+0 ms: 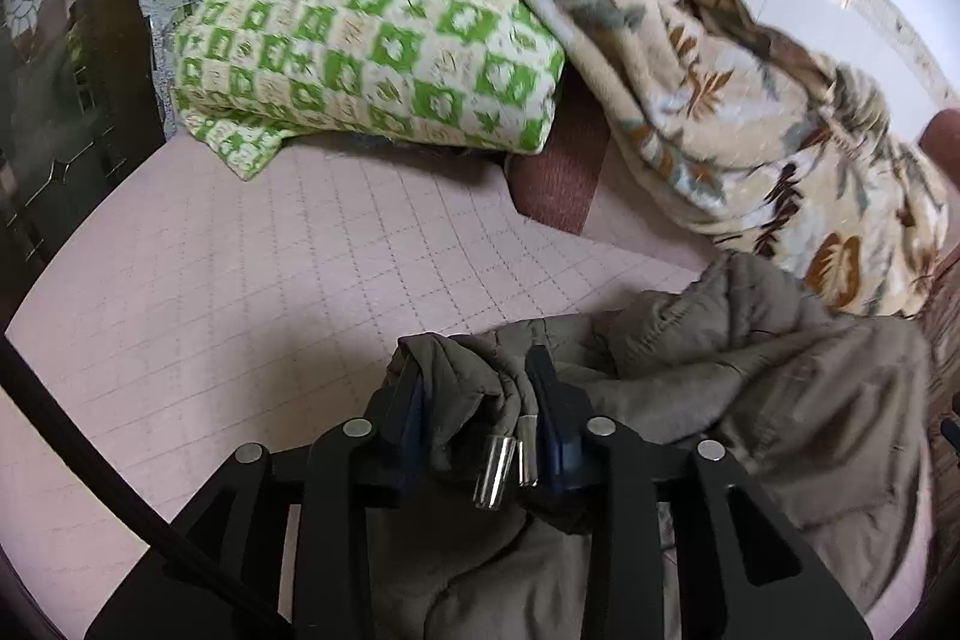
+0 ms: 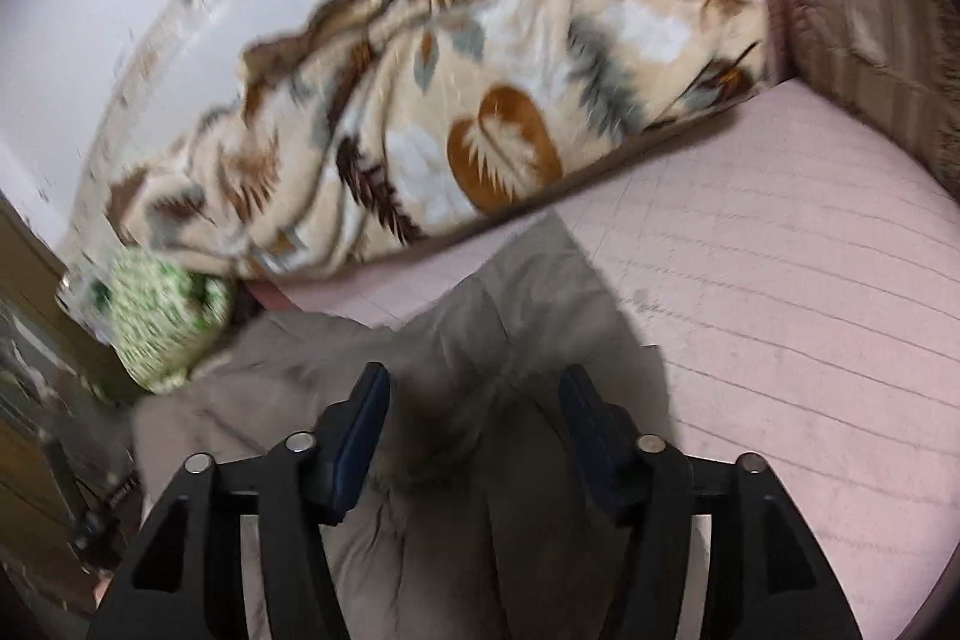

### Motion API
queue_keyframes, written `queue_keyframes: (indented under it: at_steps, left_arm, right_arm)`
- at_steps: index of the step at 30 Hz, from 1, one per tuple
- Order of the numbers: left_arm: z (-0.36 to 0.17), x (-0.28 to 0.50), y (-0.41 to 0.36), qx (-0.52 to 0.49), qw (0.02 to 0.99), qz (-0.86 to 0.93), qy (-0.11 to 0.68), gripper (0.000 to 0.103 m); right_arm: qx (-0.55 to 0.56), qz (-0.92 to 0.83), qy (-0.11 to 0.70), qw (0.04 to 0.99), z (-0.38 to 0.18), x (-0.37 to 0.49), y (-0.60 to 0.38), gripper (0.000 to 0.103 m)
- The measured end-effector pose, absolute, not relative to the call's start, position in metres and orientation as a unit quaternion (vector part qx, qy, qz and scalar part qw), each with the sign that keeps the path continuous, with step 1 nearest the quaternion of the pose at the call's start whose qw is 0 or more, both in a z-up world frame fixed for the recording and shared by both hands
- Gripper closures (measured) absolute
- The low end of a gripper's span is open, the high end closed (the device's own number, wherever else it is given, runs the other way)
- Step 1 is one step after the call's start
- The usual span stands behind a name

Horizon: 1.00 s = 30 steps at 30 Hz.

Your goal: Fold large clothes

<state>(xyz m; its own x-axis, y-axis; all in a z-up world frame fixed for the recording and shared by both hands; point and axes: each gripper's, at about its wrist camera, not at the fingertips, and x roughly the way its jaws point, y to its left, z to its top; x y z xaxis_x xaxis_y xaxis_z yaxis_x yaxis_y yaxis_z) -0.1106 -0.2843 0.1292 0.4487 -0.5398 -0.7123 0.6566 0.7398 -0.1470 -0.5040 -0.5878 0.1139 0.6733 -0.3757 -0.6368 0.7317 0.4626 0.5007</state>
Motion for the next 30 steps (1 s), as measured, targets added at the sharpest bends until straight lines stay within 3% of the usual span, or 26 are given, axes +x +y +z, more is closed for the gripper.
queue_keyframes:
  at_steps: [5,7,11,13,22,30]
  left_arm:
    - [0.155,-0.124,-0.26,0.083,0.85,-0.361,0.375,0.06]
    - [0.164,-0.128,-0.256,0.092,0.855,-0.353,0.368,0.046]
    - [0.179,-0.13,-0.256,0.1,0.854,-0.351,0.371,0.042]
    - [0.185,-0.131,-0.254,0.1,0.849,-0.356,0.378,0.033]
    - [0.224,-0.153,-0.206,0.09,0.855,-0.372,0.35,0.033]
    - [0.292,-0.168,-0.143,0.06,0.876,-0.375,0.296,0.033]
  right_arm:
    - [0.364,-0.348,0.211,0.838,0.158,-0.542,-0.55,0.039]
    - [0.349,-0.354,0.211,0.842,0.174,-0.553,-0.534,0.039]
    - [0.337,-0.346,0.207,0.851,0.197,-0.565,-0.507,0.039]
    - [0.334,-0.341,0.21,0.853,0.211,-0.569,-0.49,0.039]
    - [0.249,-0.304,0.21,0.895,0.279,-0.562,-0.384,0.039]
    - [0.264,-0.241,0.186,0.915,0.322,-0.568,-0.319,0.039]
